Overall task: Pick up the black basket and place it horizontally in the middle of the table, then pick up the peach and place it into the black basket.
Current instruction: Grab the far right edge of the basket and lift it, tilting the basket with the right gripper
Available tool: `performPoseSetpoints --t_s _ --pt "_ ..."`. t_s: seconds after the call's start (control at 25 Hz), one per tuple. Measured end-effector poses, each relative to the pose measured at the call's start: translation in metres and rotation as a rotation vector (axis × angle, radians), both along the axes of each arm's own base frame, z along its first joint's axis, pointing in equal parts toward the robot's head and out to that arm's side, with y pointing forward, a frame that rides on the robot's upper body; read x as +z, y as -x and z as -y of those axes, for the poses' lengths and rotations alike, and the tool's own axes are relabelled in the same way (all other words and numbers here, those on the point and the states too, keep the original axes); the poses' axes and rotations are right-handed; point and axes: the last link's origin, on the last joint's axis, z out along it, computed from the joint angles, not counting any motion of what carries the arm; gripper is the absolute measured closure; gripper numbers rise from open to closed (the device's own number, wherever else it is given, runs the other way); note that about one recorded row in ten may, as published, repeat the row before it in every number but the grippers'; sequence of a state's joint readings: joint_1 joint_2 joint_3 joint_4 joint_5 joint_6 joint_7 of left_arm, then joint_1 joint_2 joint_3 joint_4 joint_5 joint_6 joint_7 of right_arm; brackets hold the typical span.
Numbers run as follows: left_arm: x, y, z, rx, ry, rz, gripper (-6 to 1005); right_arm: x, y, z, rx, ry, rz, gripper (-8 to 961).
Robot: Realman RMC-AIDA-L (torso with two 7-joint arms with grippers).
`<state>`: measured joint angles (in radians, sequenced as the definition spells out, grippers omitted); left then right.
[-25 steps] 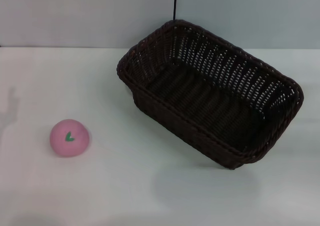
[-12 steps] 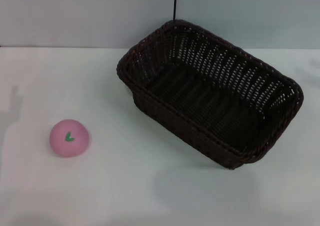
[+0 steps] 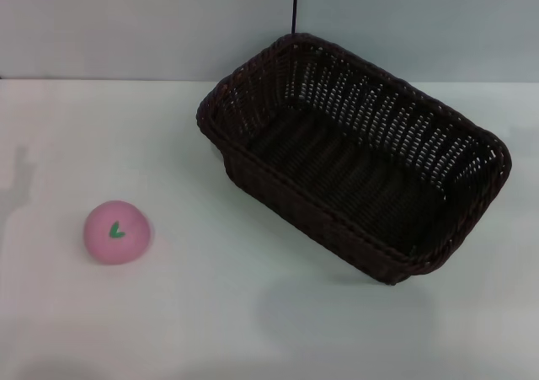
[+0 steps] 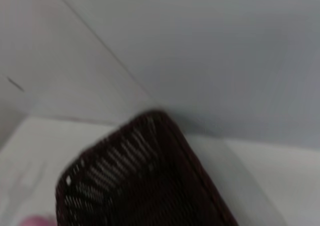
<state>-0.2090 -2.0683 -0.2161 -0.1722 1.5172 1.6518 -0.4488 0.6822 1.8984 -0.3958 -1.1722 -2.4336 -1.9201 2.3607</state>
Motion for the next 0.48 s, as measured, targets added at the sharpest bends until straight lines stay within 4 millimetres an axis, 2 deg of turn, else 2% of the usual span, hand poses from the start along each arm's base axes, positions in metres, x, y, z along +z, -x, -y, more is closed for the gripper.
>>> performPoseSetpoints --t_s 0.16,0.24,0.48 --pt "-0.001 -0.001 -0.001 -0.003 0.009 -0.001 280 -0.013 -0.005 -0.001 -0.041 0.087 0.077 264" --pt "-0.004 0.0 -0.003 0.004 0.028 0.0 280 -0.026 -0.009 -0.002 -0.058 0.129 0.104 264" --pt "-0.006 -0.001 -0.005 -0.001 0.044 -0.001 281 -0.044 -0.016 -0.001 -0.077 0.181 0.109 264"
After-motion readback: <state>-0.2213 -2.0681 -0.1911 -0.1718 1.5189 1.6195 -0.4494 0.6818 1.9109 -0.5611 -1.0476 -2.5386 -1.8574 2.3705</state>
